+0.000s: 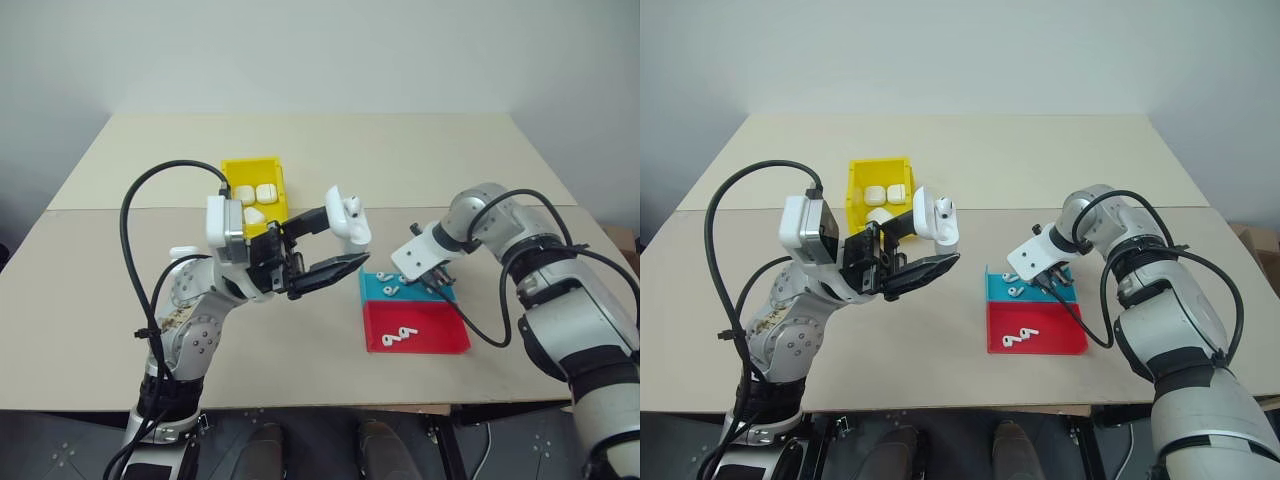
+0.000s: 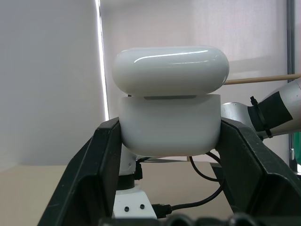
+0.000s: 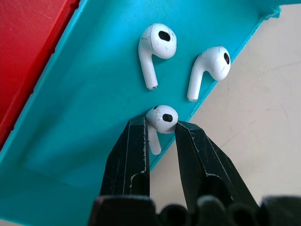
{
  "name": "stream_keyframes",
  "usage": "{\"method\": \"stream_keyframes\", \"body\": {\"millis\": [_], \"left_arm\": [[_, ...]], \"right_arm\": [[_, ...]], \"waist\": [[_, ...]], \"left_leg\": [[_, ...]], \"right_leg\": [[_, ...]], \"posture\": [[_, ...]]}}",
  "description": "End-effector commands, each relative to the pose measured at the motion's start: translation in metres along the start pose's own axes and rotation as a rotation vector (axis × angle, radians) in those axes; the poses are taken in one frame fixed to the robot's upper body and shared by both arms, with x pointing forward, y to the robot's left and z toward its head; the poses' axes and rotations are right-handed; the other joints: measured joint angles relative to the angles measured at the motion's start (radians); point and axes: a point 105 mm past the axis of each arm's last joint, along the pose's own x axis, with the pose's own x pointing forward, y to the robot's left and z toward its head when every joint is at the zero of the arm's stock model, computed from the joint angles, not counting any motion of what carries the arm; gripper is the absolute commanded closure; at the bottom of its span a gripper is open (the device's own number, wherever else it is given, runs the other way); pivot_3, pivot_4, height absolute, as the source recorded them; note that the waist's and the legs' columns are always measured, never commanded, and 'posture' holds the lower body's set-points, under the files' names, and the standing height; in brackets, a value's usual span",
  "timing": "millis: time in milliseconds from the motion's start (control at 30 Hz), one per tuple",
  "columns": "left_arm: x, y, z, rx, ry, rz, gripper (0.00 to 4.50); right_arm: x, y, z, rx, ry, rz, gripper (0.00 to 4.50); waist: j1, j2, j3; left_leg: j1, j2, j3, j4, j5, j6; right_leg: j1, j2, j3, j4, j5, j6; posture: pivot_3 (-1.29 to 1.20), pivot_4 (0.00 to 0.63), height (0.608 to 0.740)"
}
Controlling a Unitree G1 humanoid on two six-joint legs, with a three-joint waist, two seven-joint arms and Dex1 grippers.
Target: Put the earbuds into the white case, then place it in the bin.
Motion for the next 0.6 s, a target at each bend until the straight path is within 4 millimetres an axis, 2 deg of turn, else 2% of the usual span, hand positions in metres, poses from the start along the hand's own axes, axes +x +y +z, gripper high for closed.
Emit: {"method": "stream_keyframes", "body": {"millis": [33,167,367,467,600], "left_arm": [[0.002,-0.003,0.01,0.036,-0.025,-0.021,1.73],[0.001,-0.003,0.01,0.029,-0.023,-0.03,1.73],[0.001,0.001,0.011,0.013,-0.03,-0.059,1.73],[0.006,0.007,0.015,0.01,-0.051,-0.076,1.73],[0.01,0.009,0.014,-0.01,-0.064,-0.116,1.73]], "right_arm": [[0.0,0.004,-0.001,0.021,-0.023,-0.004,3.87],[-0.009,0.005,-0.003,0.095,-0.069,-0.048,3.87],[-0.058,0.013,-0.001,0.255,-0.227,-0.182,3.87],[-0.103,0.022,0.023,0.375,-0.455,-0.337,3.87],[-0.15,0.036,0.053,0.539,-0.777,-0.486,3.87]], "waist": [[0.0,0.0,0.0],[0.001,0.0,0.0],[0.01,0.001,0.001],[0.023,0.001,0.001],[0.027,0.001,0.001]], "left_leg": [[0.0,0.0,0.0,0.0,0.0,0.0],[0.0,0.0,0.0,0.0,0.0,0.0],[-0.002,0.0,-0.001,0.0,0.0,0.0],[-0.004,0.0,-0.002,0.0,0.0,0.0],[-0.003,0.0,-0.002,0.0,0.0,0.0]], "right_leg": [[0.0,0.0,0.0,0.0,0.0,0.0],[0.0,0.0,0.0,-0.001,0.0,0.0],[-0.001,-0.001,0.0,-0.001,0.0,0.0],[-0.001,-0.001,-0.002,-0.002,0.0,0.0],[-0.001,-0.001,-0.001,-0.002,0.0,0.0]], "posture": [[0.0,0.15,0.74],[0.0,0.15,0.74],[0.0,0.15,0.74],[0.0,0.15,0.74],[0.0,0.15,0.74]]}}
